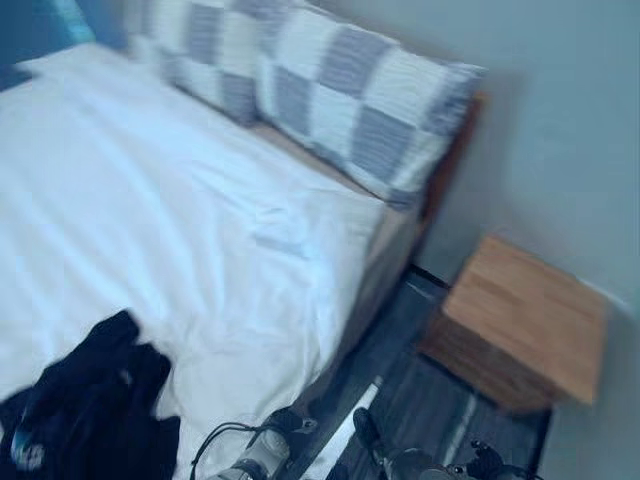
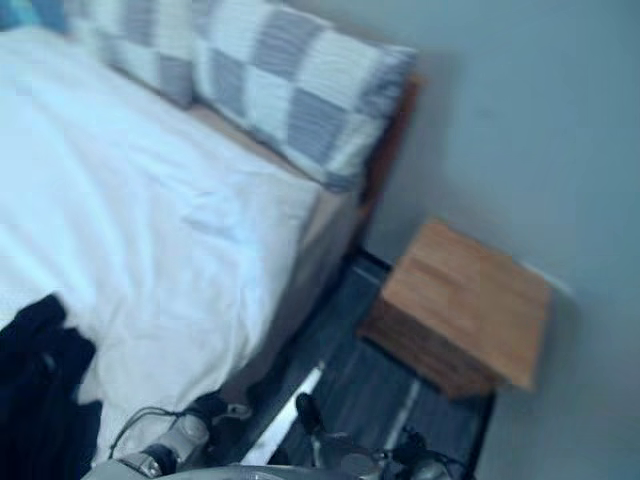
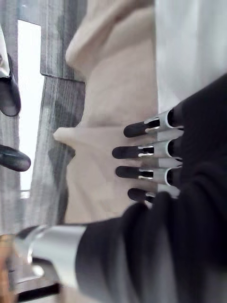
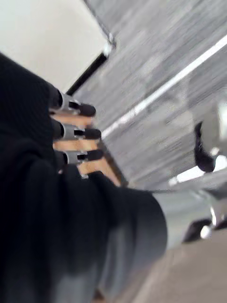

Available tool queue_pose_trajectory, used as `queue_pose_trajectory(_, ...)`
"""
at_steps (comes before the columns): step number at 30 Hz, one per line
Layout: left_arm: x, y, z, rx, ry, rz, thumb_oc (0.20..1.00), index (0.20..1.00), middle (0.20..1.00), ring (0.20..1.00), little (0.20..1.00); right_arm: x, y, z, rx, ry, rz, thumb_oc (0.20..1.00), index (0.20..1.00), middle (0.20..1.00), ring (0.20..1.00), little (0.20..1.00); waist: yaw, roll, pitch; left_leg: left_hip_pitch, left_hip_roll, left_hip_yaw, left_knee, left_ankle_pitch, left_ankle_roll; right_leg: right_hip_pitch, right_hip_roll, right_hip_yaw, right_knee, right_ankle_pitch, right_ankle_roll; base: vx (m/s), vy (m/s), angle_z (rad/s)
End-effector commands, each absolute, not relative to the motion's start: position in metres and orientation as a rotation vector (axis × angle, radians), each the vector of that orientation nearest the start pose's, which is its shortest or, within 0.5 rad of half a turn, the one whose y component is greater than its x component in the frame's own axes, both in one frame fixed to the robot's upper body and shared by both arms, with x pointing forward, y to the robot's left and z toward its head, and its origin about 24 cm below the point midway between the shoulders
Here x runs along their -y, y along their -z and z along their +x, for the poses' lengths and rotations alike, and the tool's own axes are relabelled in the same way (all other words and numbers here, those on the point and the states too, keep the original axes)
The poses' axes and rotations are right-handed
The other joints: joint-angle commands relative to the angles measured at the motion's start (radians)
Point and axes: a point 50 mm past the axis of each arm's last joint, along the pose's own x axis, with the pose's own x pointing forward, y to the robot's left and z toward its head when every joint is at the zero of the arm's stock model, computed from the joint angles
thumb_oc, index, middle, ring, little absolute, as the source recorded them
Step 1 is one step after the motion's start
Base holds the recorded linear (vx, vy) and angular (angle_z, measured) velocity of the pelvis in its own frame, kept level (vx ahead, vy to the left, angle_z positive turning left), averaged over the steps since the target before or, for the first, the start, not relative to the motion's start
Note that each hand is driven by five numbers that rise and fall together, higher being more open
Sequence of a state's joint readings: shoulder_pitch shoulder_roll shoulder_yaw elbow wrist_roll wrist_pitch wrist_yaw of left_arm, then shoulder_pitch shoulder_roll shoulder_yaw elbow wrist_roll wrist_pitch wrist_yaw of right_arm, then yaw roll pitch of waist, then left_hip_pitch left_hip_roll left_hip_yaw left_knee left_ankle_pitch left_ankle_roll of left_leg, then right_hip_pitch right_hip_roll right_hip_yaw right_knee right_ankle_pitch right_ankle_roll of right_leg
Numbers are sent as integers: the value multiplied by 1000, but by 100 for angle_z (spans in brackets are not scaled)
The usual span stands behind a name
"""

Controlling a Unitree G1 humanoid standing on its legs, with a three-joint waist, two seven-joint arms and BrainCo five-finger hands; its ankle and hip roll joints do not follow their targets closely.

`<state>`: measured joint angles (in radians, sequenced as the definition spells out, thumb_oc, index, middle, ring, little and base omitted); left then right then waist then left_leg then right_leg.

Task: Tidy up the quilt and then pick up the clothes from the bed and put them into the laundry hamper.

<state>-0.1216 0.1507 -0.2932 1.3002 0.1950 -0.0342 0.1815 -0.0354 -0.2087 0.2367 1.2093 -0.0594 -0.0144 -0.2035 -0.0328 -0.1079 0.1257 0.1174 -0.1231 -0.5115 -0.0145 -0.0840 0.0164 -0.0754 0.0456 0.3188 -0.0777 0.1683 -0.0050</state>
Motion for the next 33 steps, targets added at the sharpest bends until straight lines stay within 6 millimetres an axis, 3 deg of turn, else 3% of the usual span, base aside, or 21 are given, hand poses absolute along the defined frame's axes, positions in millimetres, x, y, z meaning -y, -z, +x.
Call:
queue_pose_trajectory(1,-226,150,138,-1086,-2,617,1000,1000,1000,1000,1000,245,132,154,-932,165,-540,1000,1000,1000,1000,1000,22,10,8,-21,67,35,-70,99,-44,-7,-66,-37,23,-20,144,145,-426,160)
queue_pose_trajectory(4,-233,149,136,-1086,-35,587,1000,1000,1000,1000,1000,283,82,202,-677,313,-612,1000,1000,1000,1000,1000,23,6,26,-71,104,-13,-73,129,-80,3,-65,-123,-5,-31,129,-6,-283,128)
queue_pose_trajectory(5,-231,146,145,-1059,-58,566,1000,1000,1000,1000,1000,307,37,231,-482,426,-669,1000,1000,1000,1000,1000,3,16,58,-151,124,114,-72,145,-76,1,-88,-189,-10,-46,128,-104,-161,92)
queue_pose_trajectory(6,-231,146,146,-1058,-58,566,1000,1000,1000,1000,1000,307,36,231,-482,427,-669,1000,1000,1000,1000,1000,3,15,56,-155,123,113,-72,148,-76,-3,-90,-189,-10,-44,129,-109,-108,155)
queue_pose_trajectory(8,-233,143,153,-1040,-50,570,1000,1000,1000,1000,1000,330,-7,246,-328,531,-750,1000,1000,1000,1000,1000,-17,15,76,-186,155,469,-28,110,-48,-5,-123,-276,-10,-49,127,-141,-68,173)
queue_pose_trajectory(9,-235,140,158,-1023,-41,584,1000,1000,1000,1000,1000,342,-25,250,-274,588,-797,1000,1000,1000,1000,1000,-24,19,80,-191,161,577,19,79,-40,-11,-132,-327,-10,-57,116,-213,-114,110)
queue_pose_trajectory(10,-238,138,161,-1018,-26,604,1000,1000,1000,1000,1000,356,-50,254,-210,653,-852,1000,1000,1000,1000,1000,-31,24,78,-209,161,638,56,67,-39,-27,-136,-366,-10,-60,107,-153,-151,116)
queue_pose_trajectory(11,-238,136,166,-998,18,642,1000,1000,1000,1000,1000,366,-85,259,-100,718,-904,1000,1000,1000,1000,1000,-34,46,68,-215,157,692,22,91,-42,-39,-126,-427,-10,-60,102,-87,-113,117)
queue_pose_trajectory(12,-238,136,166,-997,20,641,1000,1000,1000,1000,1000,367,-86,259,-100,719,-905,1000,1000,1000,1000,1000,-36,47,66,-215,157,689,17,94,-42,-40,-126,-430,-10,-60,103,87,-99,161)
queue_pose_trajectory(13,-242,137,159,-1013,53,669,1000,1000,1000,1000,1000,372,-121,273,-8,734,-979,1000,1000,1000,1000,1000,-21,60,63,-200,152,668,-55,113,-41,-31,-118,-450,-10,-60,106,78,-46,131)
queue_pose_trajectory(14,-242,137,159,-1012,52,668,1000,1000,1000,1000,1000,371,-121,274,-6,734,-979,1000,1000,1000,1000,1000,-24,59,63,-202,151,668,-58,119,-40,-34,-119,-451,-10,-57,106,77,-70,90)
queue_pose_trajectory(15,-244,136,160,-1006,56,682,1000,1000,1000,1000,1000,371,-134,282,29,740,-991,1000,1000,1000,1000,1000,-17,61,68,-211,150,651,-64,131,-40,-38,-118,-456,-8,-56,102,-68,-43,33)
queue_pose_trajectory(21,-248,129,173,-950,64,715,1000,1000,1000,1000,1000,342,-210,340,216,681,-1011,1000,1000,1000,1000,1000,35,58,131,-286,161,636,-73,179,-42,-130,-109,-466,35,-51,89,-92,-41,18)
queue_pose_trajectory(23,-247,127,177,-936,63,718,1000,1000,1000,1000,1000,332,-225,355,222,659,-1016,1000,1000,1000,1000,1000,46,64,148,-311,164,632,-73,193,-44,-164,-106,-465,55,-54,87,-85,-30,24)
queue_pose_trajectory(27,-242,122,190,-893,83,731,1000,1000,1000,1000,1000,320,-223,378,111,594,-941,1000,1000,1000,1000,1000,62,78,174,-343,167,629,-73,207,-46,-209,-112,-469,89,-62,81,-88,-1,22)
queue_pose_trajectory(28,-239,118,199,-861,90,730,1000,1000,1000,1000,1000,321,-214,382,24,562,-950,200,200,200,200,200,65,85,188,-364,168,622,-63,212,-46,-232,-115,-473,111,-70,75,-89,12,27)
queue_pose_trajectory(29,-238,118,199,-860,90,729,1000,1000,1000,1000,1000,321,-215,383,26,561,-950,200,200,200,200,200,64,85,188,-365,168,622,-62,212,-46,-233,-115,-474,113,-71,74,-104,18,30)
queue_pose_trajectory(30,-233,116,204,-839,93,716,1000,1000,1000,1000,1000,323,-198,382,-45,542,-927,200,200,200,200,200,62,88,193,-375,165,619,-50,212,-46,-242,-117,-478,126,-73,73,-39,16,26)
queue_pose_trajectory(33,-231,115,206,-833,94,710,1000,1000,1000,1000,1000,324,-191,381,-64,537,-919,200,200,200,200,200,59,89,192,-376,163,619,-45,209,-46,-240,-117,-478,127,-75,73,-26,36,17)
